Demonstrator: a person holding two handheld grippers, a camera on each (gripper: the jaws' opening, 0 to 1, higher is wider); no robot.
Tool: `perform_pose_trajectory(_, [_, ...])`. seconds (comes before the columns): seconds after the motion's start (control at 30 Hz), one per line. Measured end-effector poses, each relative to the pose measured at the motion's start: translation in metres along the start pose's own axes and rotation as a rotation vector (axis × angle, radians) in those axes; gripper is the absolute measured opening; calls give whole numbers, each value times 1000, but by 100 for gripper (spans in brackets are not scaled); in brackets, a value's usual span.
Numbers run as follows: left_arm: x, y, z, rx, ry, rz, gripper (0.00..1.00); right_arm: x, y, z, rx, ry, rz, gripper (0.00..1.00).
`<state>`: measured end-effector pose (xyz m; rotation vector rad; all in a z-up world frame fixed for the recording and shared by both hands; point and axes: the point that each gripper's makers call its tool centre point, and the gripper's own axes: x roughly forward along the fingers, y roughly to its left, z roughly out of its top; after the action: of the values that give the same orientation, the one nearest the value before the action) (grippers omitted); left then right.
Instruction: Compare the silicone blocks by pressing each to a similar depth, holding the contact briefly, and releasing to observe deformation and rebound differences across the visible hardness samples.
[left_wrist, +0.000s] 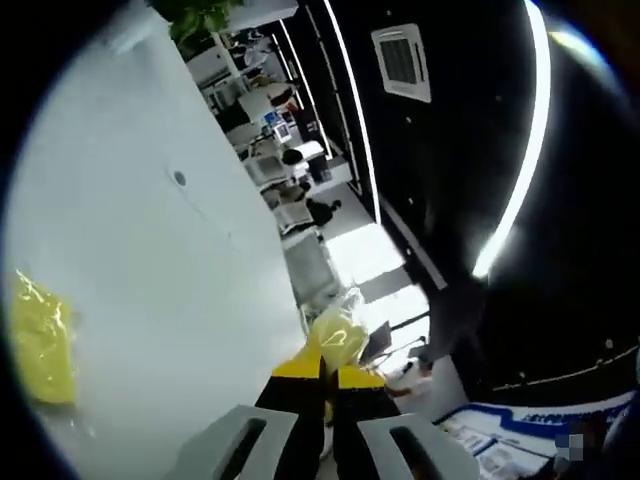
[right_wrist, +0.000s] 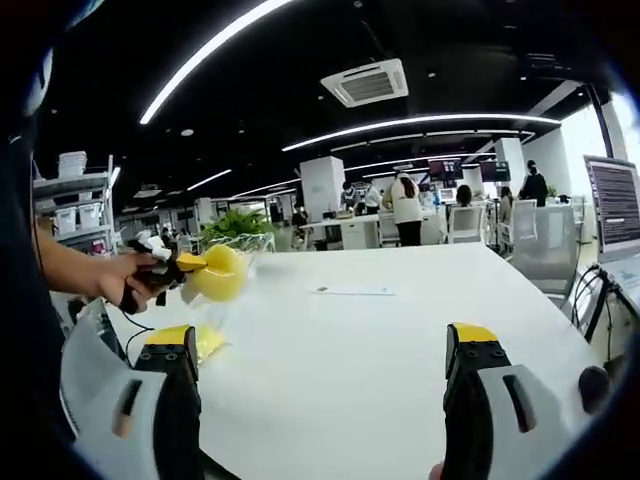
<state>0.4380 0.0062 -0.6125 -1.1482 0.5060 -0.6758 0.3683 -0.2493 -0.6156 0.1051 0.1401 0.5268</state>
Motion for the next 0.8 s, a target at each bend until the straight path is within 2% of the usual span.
perform_pose_trajectory(0.07, [1,10,-1,-17,-13,20,0,-5,-3,-2,2,-8,-16,97])
perform_pose_trajectory(0.23, [4,42,-9,-91,-33,104,0,-14,-4,-13,-3,27,-35,97])
perform_pose_trajectory(0.33, [5,72,-18,-168,-26,184,0,-19,-7,-17,10,36,-46,97])
perform_pose_trajectory(0.4, [5,85,-23,-159,-24,214,0,-22,-13,-22,25,37,-55,97])
perform_pose_trajectory(0.47, [5,94,-28,-152,-17,231,0,-23,-10,-22,26,37,-57,97])
perform_pose_trajectory(0.8, [2,130,-44,-252,-20,327,0,-30,-11,-35,38,63,-63,97])
